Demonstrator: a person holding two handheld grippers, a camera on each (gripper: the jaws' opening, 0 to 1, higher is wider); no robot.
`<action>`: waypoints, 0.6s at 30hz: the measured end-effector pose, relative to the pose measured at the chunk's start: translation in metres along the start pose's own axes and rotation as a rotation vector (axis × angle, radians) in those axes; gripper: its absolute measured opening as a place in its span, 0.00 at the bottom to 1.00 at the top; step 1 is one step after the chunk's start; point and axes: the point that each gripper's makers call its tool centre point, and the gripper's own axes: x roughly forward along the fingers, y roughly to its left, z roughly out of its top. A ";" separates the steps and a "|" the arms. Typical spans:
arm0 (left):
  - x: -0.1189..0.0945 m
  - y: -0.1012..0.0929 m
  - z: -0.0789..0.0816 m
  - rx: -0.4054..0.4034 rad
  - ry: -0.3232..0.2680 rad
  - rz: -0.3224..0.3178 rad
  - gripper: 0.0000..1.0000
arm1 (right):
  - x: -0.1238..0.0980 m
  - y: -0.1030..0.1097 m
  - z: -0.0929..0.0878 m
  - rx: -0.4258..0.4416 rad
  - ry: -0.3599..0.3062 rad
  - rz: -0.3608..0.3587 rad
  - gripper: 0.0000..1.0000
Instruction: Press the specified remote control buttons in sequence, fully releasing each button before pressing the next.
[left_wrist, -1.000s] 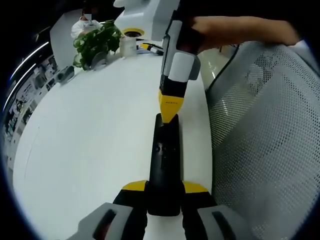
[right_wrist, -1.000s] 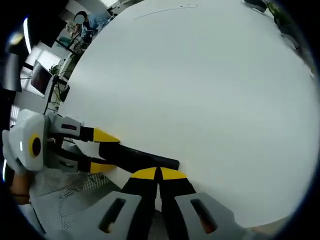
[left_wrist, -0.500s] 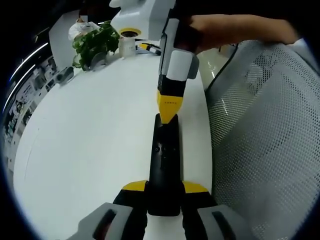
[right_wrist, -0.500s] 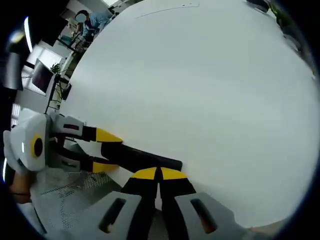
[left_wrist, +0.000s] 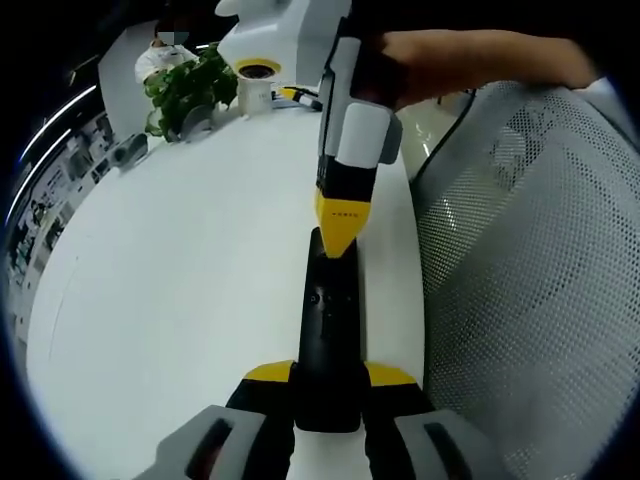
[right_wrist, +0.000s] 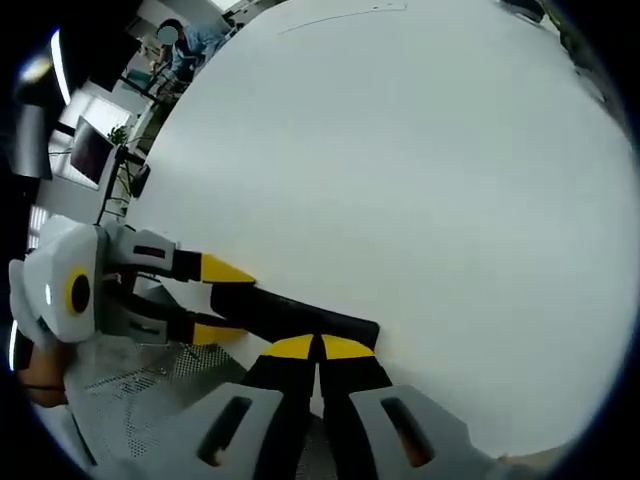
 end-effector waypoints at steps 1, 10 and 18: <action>0.000 0.000 0.000 0.000 0.000 0.000 0.25 | -0.001 0.000 0.000 -0.003 -0.002 -0.001 0.00; 0.000 0.000 0.000 -0.003 0.002 -0.001 0.25 | 0.000 -0.001 0.000 0.005 -0.014 0.000 0.00; 0.001 0.000 0.001 -0.009 -0.003 0.002 0.25 | 0.000 -0.001 0.000 0.038 -0.028 0.015 0.00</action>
